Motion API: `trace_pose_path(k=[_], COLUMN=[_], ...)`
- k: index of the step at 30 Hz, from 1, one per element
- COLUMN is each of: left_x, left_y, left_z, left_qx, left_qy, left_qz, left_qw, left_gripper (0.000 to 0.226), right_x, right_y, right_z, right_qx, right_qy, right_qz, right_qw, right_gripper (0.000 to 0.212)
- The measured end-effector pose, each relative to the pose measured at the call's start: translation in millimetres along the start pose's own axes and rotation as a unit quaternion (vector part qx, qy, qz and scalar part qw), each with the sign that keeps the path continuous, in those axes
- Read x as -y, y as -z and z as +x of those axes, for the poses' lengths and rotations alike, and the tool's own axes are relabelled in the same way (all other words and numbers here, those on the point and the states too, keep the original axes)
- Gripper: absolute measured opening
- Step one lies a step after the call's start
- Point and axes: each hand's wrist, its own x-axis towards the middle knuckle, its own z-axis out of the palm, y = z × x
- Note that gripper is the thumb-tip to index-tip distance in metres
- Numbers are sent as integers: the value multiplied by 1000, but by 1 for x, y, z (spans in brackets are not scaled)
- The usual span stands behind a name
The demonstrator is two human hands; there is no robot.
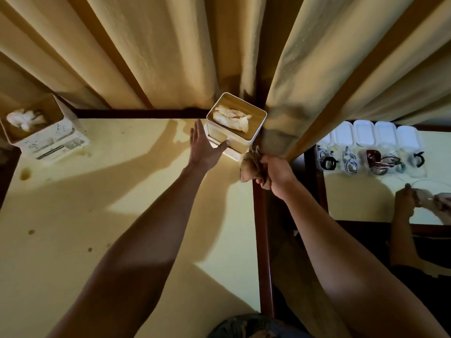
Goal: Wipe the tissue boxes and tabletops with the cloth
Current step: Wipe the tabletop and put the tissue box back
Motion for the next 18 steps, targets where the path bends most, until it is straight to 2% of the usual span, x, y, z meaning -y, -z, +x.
trace_pose_path(k=[3, 4, 5, 6, 8, 9, 11, 12, 14, 16, 18], left_x=[3, 6, 10, 13, 24, 31, 47, 52, 63, 72, 82], left_y=[7, 8, 9, 11, 19, 23, 31, 36, 47, 60, 73], left_z=[-63, -86, -110, -134, -180, -202, -241, -258, -290, -321, -355], left_qx=[-29, -7, 45, 117, 246, 274, 268, 247, 187, 138, 84], left_qy=[6, 24, 61, 116, 217, 239, 244, 237, 210, 177, 155], left_qz=[-61, -107, -173, -256, -393, -439, -510, -530, -529, -504, -490], left_qw=[998, 994, 982, 952, 859, 822, 780, 776, 801, 834, 854], left_gripper=[64, 50, 48, 54, 73, 80, 80, 73, 56, 46, 41], right_x=[-23, -32, -41, -51, -71, -81, -100, -109, -124, -137, -151], right_y=[12, 14, 16, 17, 14, 10, 0, -6, -17, -28, -36], right_z=[-40, -54, -69, -82, -105, -116, -135, -142, -161, -181, -198], right_qx=[73, 106, 142, 170, 199, 201, 198, 200, 218, 247, 280], right_qy=[-15, -5, 10, 27, 53, 61, 65, 59, 43, 37, 38], right_qz=[80, 89, 88, 74, 23, -1, -27, -30, -34, -62, -85], right_qw=[994, 990, 986, 982, 978, 978, 978, 978, 974, 966, 955], right_gripper=[30, 33, 33, 34, 42, 43, 35, 28, 19, 22, 24])
